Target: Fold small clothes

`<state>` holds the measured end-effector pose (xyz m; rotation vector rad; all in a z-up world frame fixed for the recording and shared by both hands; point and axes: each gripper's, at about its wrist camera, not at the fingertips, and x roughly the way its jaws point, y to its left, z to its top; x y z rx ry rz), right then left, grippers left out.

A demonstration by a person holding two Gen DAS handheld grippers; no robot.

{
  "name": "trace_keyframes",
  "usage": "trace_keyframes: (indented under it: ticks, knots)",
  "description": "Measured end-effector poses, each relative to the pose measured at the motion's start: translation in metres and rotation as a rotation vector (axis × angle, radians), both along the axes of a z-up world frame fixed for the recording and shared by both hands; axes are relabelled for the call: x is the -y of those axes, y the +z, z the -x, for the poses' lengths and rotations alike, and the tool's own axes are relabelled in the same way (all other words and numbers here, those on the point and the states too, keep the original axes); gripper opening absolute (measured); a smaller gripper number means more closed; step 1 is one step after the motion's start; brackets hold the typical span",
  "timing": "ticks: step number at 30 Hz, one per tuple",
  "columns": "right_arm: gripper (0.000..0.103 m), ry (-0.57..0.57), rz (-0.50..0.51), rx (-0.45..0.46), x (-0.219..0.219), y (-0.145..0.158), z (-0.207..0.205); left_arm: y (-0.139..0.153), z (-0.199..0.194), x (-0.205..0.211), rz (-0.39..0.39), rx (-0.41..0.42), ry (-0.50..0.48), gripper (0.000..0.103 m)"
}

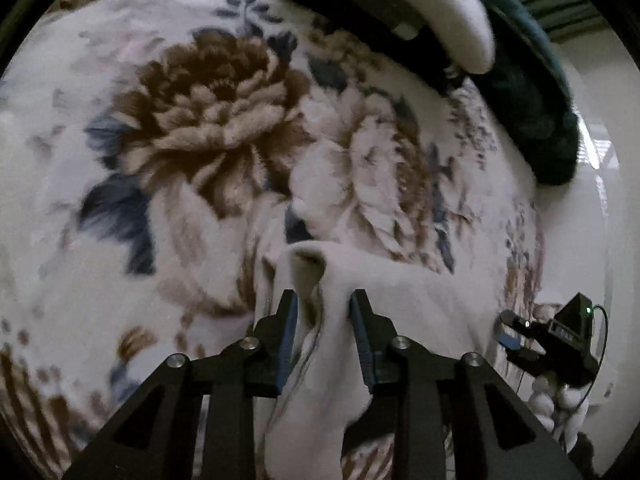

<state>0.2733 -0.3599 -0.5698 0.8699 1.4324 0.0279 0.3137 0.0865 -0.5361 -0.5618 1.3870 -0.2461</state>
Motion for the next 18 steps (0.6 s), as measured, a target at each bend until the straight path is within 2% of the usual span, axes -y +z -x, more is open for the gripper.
trace_keyframes:
  ticks: [1, 3, 8, 11, 13, 15, 16, 17, 18]
  knots:
    - [0.018, 0.002, 0.01, 0.004, -0.003, -0.002, -0.002, -0.005, -0.004, 0.002, -0.021, 0.003, -0.002, 0.024]
    - [0.013, -0.005, 0.039, 0.017, -0.003, -0.001, -0.003, -0.008, -0.008, 0.002, -0.047, 0.018, -0.004, 0.011]
    - [0.011, -0.007, 0.084, 0.021, 0.002, -0.002, -0.003, -0.017, -0.005, -0.004, -0.101, 0.006, -0.013, 0.011]
    - [0.012, 0.029, 0.062, -0.01, -0.001, -0.012, -0.006, -0.019, 0.0, -0.014, -0.057, -0.019, 0.022, 0.012]
    - [0.021, 0.037, 0.031, -0.02, 0.001, -0.011, -0.008, -0.011, 0.003, -0.019, -0.024, -0.009, 0.041, 0.013]
    - [0.053, 0.052, 0.041, -0.011, 0.006, -0.001, -0.008, -0.002, 0.008, -0.025, 0.009, 0.01, 0.053, 0.026]
    - [0.059, 0.055, 0.053, 0.002, 0.01, 0.004, -0.006, -0.001, 0.01, -0.027, 0.021, 0.015, 0.059, 0.04]
    - [0.065, 0.064, 0.06, 0.017, 0.013, 0.008, -0.003, -0.002, 0.014, -0.03, 0.062, 0.024, 0.064, 0.058]
    - [0.069, 0.084, 0.054, 0.017, 0.016, 0.006, -0.001, -0.006, 0.017, -0.031, 0.093, 0.021, 0.068, 0.063]
